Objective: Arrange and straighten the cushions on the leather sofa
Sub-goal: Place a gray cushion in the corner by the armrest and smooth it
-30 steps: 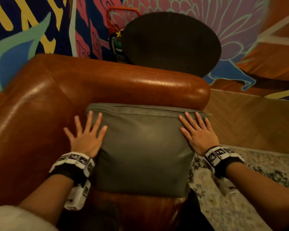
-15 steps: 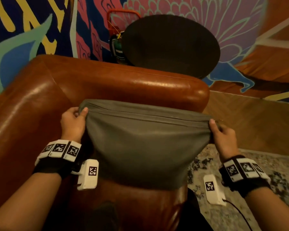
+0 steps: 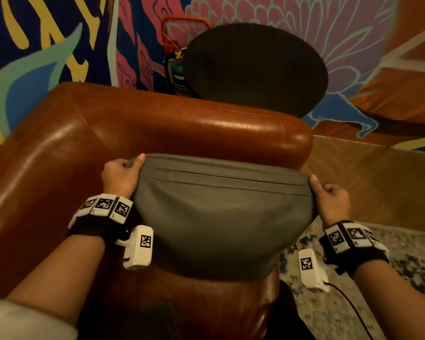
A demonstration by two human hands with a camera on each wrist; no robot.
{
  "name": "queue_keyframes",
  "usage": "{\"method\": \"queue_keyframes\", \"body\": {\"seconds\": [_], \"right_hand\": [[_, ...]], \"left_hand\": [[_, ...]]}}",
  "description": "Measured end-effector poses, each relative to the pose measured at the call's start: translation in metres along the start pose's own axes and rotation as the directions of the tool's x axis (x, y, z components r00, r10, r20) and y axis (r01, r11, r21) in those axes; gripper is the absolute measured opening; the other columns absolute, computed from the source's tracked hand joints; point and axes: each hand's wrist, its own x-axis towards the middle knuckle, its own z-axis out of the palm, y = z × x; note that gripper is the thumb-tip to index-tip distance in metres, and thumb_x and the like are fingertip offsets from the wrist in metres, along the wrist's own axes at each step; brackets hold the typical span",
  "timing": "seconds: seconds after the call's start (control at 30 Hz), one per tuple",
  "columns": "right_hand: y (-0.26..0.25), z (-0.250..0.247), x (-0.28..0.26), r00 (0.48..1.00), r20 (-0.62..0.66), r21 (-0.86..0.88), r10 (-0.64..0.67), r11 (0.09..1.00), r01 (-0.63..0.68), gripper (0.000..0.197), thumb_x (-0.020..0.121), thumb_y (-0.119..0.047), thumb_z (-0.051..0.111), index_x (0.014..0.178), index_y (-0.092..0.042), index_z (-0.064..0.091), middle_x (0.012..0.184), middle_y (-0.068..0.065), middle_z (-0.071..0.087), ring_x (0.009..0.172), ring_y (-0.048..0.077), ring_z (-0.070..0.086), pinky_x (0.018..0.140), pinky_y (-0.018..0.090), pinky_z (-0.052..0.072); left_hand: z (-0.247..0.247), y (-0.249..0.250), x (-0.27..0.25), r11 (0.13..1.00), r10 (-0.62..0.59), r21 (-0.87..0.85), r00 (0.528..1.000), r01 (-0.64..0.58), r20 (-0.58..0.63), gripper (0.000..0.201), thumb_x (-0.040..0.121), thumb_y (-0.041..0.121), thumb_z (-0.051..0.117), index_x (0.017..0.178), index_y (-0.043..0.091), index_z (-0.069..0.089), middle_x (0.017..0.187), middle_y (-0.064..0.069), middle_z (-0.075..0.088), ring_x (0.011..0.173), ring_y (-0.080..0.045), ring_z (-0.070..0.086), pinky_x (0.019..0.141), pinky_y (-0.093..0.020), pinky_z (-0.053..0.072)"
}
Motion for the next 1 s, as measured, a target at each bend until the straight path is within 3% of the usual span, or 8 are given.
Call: {"method": "queue_keyframes", "body": {"seconds": [0.13,0.23,0.3,0.47,0.63,0.8,0.93,1.0], "right_hand": [[0.001,0.008,0.004,0.99,0.083,-0.054,0.113,0.993,-0.109,0.054,0.09,-0.048,0.063,0.057,-0.008,0.049,0.065,0.014,0.053,0.067,0.03,0.049,0.067,0.034,0.035],[0.003,0.005,0.009,0.99,0.089,-0.02,0.109,0.994,-0.108,0.053,0.088,-0.043,0.068,0.052,-0.011,0.043,0.057,0.011,0.045,0.059,0.026,0.042,0.063,0.035,0.032],[0.006,0.005,0.007,0.984,0.116,-0.029,0.136,0.991,-0.133,0.054,0.088,-0.042,0.069,0.051,-0.013,0.042,0.055,0.009,0.045,0.059,0.025,0.043,0.064,0.036,0.033],[0.006,0.003,0.001,0.98,0.069,0.092,0.185,0.977,-0.19,0.045,0.087,-0.052,0.064,0.072,-0.009,0.064,0.083,0.015,0.068,0.083,0.032,0.064,0.084,0.044,0.052],[0.021,-0.007,-0.011,0.968,0.101,0.016,0.23,0.972,-0.233,0.071,0.096,-0.053,0.05,0.079,0.016,0.061,0.091,0.039,0.064,0.074,0.038,0.059,0.072,0.041,0.048],[0.012,-0.005,-0.023,0.948,0.102,0.179,0.3,0.932,-0.314,0.061,0.099,-0.059,0.033,0.083,-0.006,0.059,0.094,0.018,0.06,0.089,0.033,0.058,0.087,0.047,0.051],[0.025,-0.001,-0.033,0.959,0.16,-0.069,0.236,0.971,-0.227,0.079,0.095,-0.069,0.025,0.086,-0.002,0.067,0.096,0.023,0.064,0.089,0.035,0.061,0.091,0.045,0.049],[0.021,0.006,-0.034,0.956,0.14,-0.12,0.258,0.963,-0.243,0.085,0.097,-0.065,0.025,0.101,0.009,0.066,0.1,0.027,0.063,0.085,0.033,0.057,0.083,0.038,0.045]], "left_hand": [[0.012,-0.012,-0.006,0.983,-0.178,0.044,0.982,0.175,0.057,0.056,0.088,0.049,0.061,0.099,-0.006,0.07,0.106,-0.024,0.068,0.105,-0.039,0.061,0.084,-0.038,0.044],[0.011,-0.01,-0.008,0.983,-0.18,0.049,0.983,0.179,0.031,0.051,0.09,0.048,0.058,0.069,0.002,0.063,0.071,-0.013,0.06,0.089,-0.034,0.06,0.074,-0.034,0.038],[0.01,-0.006,-0.009,0.99,-0.129,0.056,0.992,0.128,0.011,0.048,0.091,0.045,0.058,0.072,0.002,0.064,0.073,-0.014,0.06,0.09,-0.034,0.059,0.074,-0.034,0.037],[0.01,-0.003,-0.016,0.995,-0.071,0.065,0.996,0.075,-0.051,0.06,0.098,0.049,0.039,0.103,-0.005,0.064,0.107,-0.027,0.063,0.108,-0.041,0.055,0.085,-0.041,0.039],[0.007,-0.011,-0.026,0.994,-0.049,0.09,0.997,0.054,-0.056,0.065,0.099,0.051,0.036,0.077,-0.006,0.059,0.078,-0.02,0.055,0.091,-0.041,0.057,0.071,-0.039,0.034],[0.003,-0.003,-0.036,0.983,-0.18,-0.04,0.982,0.178,-0.065,0.073,0.101,0.052,0.02,0.113,-0.008,0.06,0.125,-0.032,0.055,0.119,-0.046,0.048,0.095,-0.045,0.036],[0.003,-0.008,-0.046,0.989,-0.15,0.015,0.988,0.15,-0.021,0.065,0.101,0.05,0.022,0.064,0.005,0.048,0.098,-0.031,0.058,0.107,-0.044,0.053,0.084,-0.043,0.036],[0.006,-0.008,-0.049,0.986,-0.166,-0.003,0.985,0.166,-0.049,0.065,0.101,0.05,0.025,0.064,0.002,0.047,0.082,-0.023,0.055,0.102,-0.044,0.055,0.075,-0.039,0.031]]}}
